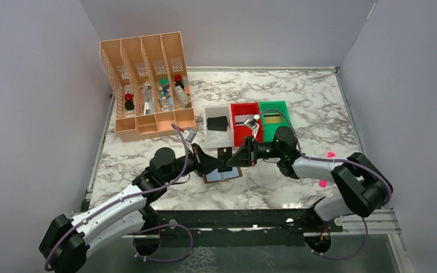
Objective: Take the credit cards out of the card holder
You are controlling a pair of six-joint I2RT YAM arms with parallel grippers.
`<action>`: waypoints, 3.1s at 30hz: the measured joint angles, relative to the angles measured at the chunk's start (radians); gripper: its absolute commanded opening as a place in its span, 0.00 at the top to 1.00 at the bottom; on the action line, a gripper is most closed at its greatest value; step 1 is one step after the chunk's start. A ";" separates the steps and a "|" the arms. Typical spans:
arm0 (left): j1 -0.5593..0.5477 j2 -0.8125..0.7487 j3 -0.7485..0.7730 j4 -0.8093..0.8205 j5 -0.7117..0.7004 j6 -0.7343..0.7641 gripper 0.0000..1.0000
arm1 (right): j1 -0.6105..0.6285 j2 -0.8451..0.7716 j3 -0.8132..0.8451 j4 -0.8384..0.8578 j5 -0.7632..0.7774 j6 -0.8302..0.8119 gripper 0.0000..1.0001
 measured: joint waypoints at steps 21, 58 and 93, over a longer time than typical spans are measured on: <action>0.000 0.020 0.000 0.040 0.102 0.040 1.00 | -0.019 0.037 -0.054 0.233 -0.052 0.100 0.79; 0.002 -0.058 0.257 -0.626 -0.562 0.092 0.01 | -0.025 -0.164 0.080 -0.540 0.328 -0.358 0.99; 0.002 -0.086 0.372 -0.953 -0.917 0.235 0.01 | 0.259 0.390 0.916 -1.101 1.249 -1.098 0.99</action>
